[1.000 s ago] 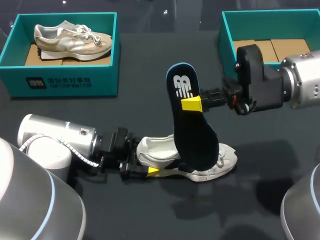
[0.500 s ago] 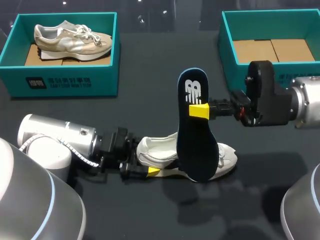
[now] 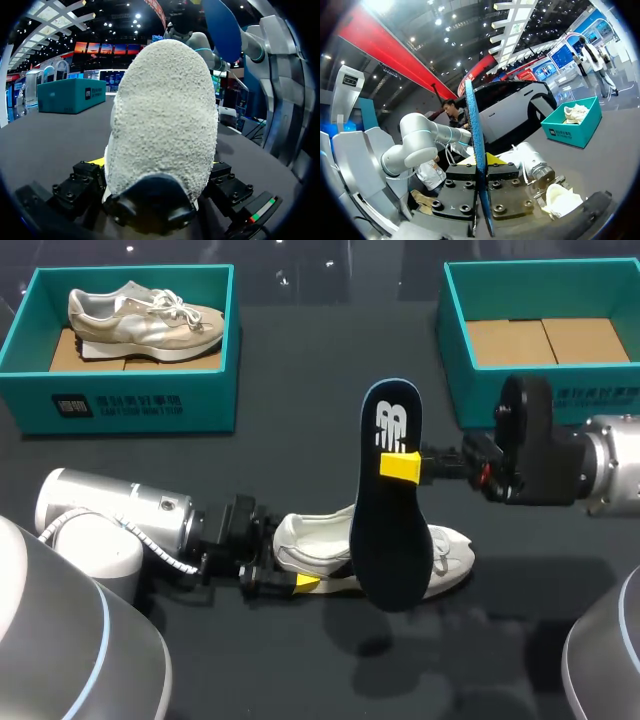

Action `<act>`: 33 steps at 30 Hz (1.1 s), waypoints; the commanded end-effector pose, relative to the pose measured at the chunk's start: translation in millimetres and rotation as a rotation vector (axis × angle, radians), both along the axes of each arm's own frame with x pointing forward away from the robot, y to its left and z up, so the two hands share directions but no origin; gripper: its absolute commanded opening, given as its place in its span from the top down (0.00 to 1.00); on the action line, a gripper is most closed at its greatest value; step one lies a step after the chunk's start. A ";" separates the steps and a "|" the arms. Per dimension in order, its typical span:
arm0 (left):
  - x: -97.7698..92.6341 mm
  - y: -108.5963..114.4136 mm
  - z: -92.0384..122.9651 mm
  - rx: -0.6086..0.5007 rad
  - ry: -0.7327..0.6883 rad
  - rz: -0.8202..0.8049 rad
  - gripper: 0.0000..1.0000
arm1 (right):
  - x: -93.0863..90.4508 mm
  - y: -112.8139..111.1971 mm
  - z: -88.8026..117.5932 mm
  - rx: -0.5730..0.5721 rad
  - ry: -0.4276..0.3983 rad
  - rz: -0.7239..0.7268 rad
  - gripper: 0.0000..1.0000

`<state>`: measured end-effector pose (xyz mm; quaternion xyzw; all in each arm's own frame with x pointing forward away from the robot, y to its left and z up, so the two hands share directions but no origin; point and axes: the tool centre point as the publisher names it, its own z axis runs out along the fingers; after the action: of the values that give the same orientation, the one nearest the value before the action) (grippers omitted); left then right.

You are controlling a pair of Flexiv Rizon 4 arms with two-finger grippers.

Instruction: Take the shoe out of the shoebox, open the shoe tongue, remove and reinsert the insole, then place the shoe into the shoebox

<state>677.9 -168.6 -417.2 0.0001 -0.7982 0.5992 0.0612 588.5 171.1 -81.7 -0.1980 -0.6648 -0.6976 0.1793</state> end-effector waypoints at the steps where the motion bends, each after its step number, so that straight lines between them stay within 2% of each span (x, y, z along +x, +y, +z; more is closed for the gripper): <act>1: 0.2 -1.7 2.5 0.013 -0.026 0.004 0.68 | -4.2 0.5 -1.0 0.000 0.000 -0.008 1.00; 2: 0.2 -1.1 3.5 0.020 -0.018 -0.001 0.16 | -4.2 0.5 -1.0 0.000 0.000 -0.008 1.00; 3: 0.4 0.0 4.0 0.038 -0.017 0.011 0.00 | -4.2 0.5 -1.0 0.000 0.000 -0.008 1.00; 14: -5.1 15.2 12.7 0.145 0.030 -0.023 0.00 | -4.2 0.5 -1.0 0.000 0.000 -0.008 1.00; 18: -8.5 21.7 11.7 0.259 0.019 -0.032 0.00 | -4.2 0.5 -1.0 0.000 0.000 -0.008 1.00; 20: -8.9 25.1 8.8 0.361 0.024 -0.015 0.00 | -4.2 0.5 -1.0 0.000 0.000 -0.008 1.00; 22: -9.1 30.3 8.3 0.477 -0.057 0.001 0.00 | -4.2 0.5 -1.0 0.000 0.000 -0.008 1.00; 33: -9.1 30.3 8.3 0.477 -0.057 0.001 0.00 | -4.2 0.5 -1.0 0.000 0.000 -0.008 1.00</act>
<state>668.8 -136.7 -409.1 -0.0014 -0.9129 0.4065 0.0364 585.4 169.9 -82.3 -0.1994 -0.6639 -0.6986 0.1773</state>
